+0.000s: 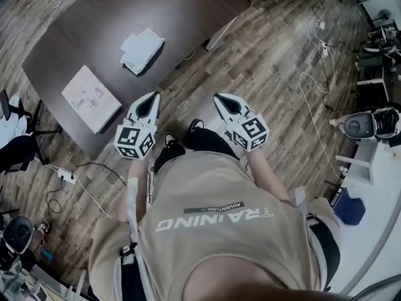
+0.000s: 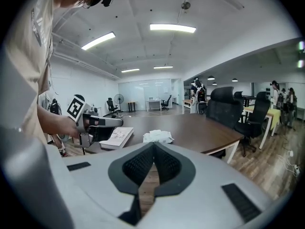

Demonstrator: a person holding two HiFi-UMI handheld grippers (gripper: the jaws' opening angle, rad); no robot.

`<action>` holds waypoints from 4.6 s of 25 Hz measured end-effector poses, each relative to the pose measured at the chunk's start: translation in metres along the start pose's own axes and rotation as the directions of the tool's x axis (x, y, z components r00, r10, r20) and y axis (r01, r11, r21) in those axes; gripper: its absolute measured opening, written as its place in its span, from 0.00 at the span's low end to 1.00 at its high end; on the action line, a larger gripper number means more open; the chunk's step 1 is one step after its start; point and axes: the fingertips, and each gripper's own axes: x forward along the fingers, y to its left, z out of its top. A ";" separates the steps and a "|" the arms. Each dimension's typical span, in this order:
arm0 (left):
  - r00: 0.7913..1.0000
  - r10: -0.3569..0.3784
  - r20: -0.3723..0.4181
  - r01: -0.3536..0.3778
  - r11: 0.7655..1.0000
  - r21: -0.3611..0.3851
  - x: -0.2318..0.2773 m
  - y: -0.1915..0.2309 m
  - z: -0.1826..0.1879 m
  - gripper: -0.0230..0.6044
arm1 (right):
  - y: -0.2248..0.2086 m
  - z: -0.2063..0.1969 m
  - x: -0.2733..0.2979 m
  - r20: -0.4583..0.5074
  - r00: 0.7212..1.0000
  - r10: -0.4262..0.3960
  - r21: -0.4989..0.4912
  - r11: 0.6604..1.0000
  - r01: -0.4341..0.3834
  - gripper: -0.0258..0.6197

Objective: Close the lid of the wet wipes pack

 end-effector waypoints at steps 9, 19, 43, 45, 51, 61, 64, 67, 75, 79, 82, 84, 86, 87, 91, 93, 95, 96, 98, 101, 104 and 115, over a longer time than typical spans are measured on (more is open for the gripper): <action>0.995 0.084 -0.045 -0.084 0.996 -0.007 0.015 0.037 0.005 0.04 | -0.020 0.010 0.065 0.001 0.994 0.109 0.031 0.994 -0.109 0.06; 0.967 0.242 -0.072 -0.240 0.970 0.036 0.070 0.090 0.045 0.04 | -0.085 0.052 0.164 0.055 0.957 0.286 0.003 0.958 -0.286 0.06; 0.844 0.532 -0.066 -0.535 0.829 -0.166 0.086 0.174 0.041 0.04 | -0.073 0.046 0.308 -0.153 0.751 0.643 -0.037 0.756 -0.654 0.06; 0.862 0.504 -0.050 -0.505 0.848 -0.162 0.086 0.180 0.042 0.04 | -0.062 0.051 0.311 -0.169 0.744 0.647 -0.071 0.745 -0.664 0.06; 0.915 0.400 -0.053 -0.403 0.896 -0.189 0.081 0.207 0.042 0.04 | -0.044 0.082 0.322 -0.196 0.789 0.582 -0.150 0.777 -0.611 0.06; 0.953 0.291 -0.090 -0.303 0.936 -0.178 0.087 0.250 0.042 0.04 | -0.048 0.095 0.360 -0.265 0.836 0.481 -0.238 0.807 -0.540 0.06; 0.942 0.319 -0.107 -0.329 0.940 -0.091 0.086 0.255 0.042 0.04 | -0.046 0.108 0.370 -0.224 0.854 0.469 -0.288 0.806 -0.518 0.06; 0.931 0.349 -0.107 -0.359 0.928 -0.101 0.088 0.257 0.039 0.04 | -0.042 0.107 0.383 -0.244 0.834 0.495 -0.291 0.783 -0.550 0.06; 0.868 0.459 -0.190 -0.466 0.885 0.004 0.096 0.248 0.030 0.04 | -0.046 0.102 0.431 -0.254 0.772 0.583 -0.265 0.725 -0.635 0.06; 0.843 0.513 -0.158 -0.532 0.840 -0.106 0.097 0.247 0.027 0.04 | -0.040 0.097 0.453 -0.249 0.714 0.655 -0.264 0.663 -0.700 0.06; 0.812 0.569 -0.128 -0.583 0.784 -0.213 0.096 0.258 0.022 0.04 | -0.040 0.085 0.470 -0.249 0.695 0.675 -0.253 0.647 -0.719 0.06; 0.795 0.592 -0.132 -0.605 0.759 -0.243 0.096 0.262 0.019 0.04 | -0.038 0.075 0.473 -0.273 0.669 0.691 -0.217 0.633 -0.743 0.07; 0.785 0.602 -0.142 -0.617 0.742 -0.262 0.095 0.264 0.016 0.04 | -0.032 0.061 0.469 -0.319 0.614 0.722 -0.169 0.594 -0.786 0.07; 0.781 0.608 -0.143 -0.622 0.733 -0.276 0.095 0.265 0.015 0.04 | -0.029 0.052 0.467 -0.352 0.574 0.740 -0.141 0.564 -0.814 0.07; 0.763 0.633 -0.134 -0.636 0.696 -0.334 0.098 0.266 0.009 0.04 | -0.023 0.020 0.476 -0.459 0.458 0.761 -0.065 0.485 -0.872 0.07; 0.759 0.635 -0.146 -0.641 0.688 -0.341 0.100 0.260 0.004 0.04 | -0.022 0.013 0.482 -0.489 0.432 0.758 -0.036 0.477 -0.878 0.12; 0.757 0.634 -0.159 -0.645 0.686 -0.336 0.102 0.254 0.001 0.04 | -0.022 0.008 0.486 -0.515 0.414 0.750 -0.012 0.477 -0.879 0.23; 0.755 0.634 -0.164 -0.648 0.685 -0.333 0.101 0.253 -0.001 0.04 | -0.021 0.006 0.490 -0.526 0.410 0.745 -0.009 0.477 -0.879 0.23; 0.750 0.639 -0.174 -0.654 0.677 -0.337 0.099 0.253 -0.007 0.04 | -0.019 0.001 0.496 -0.548 0.388 0.741 0.014 0.472 -0.881 0.23; 0.746 0.645 -0.166 -0.654 0.664 -0.361 0.099 0.248 -0.007 0.04 | -0.017 -0.010 0.492 -0.585 0.317 0.746 0.099 0.454 -0.886 0.23; 0.741 0.657 -0.137 -0.653 0.659 -0.373 0.098 0.246 0.004 0.04 | -0.017 -0.013 0.489 -0.613 0.260 0.746 0.128 0.419 -0.899 0.23; 0.719 0.687 -0.106 -0.672 0.649 -0.356 0.087 0.243 0.013 0.04 | -0.014 0.012 0.475 -0.563 0.288 0.774 0.064 0.389 -0.919 0.11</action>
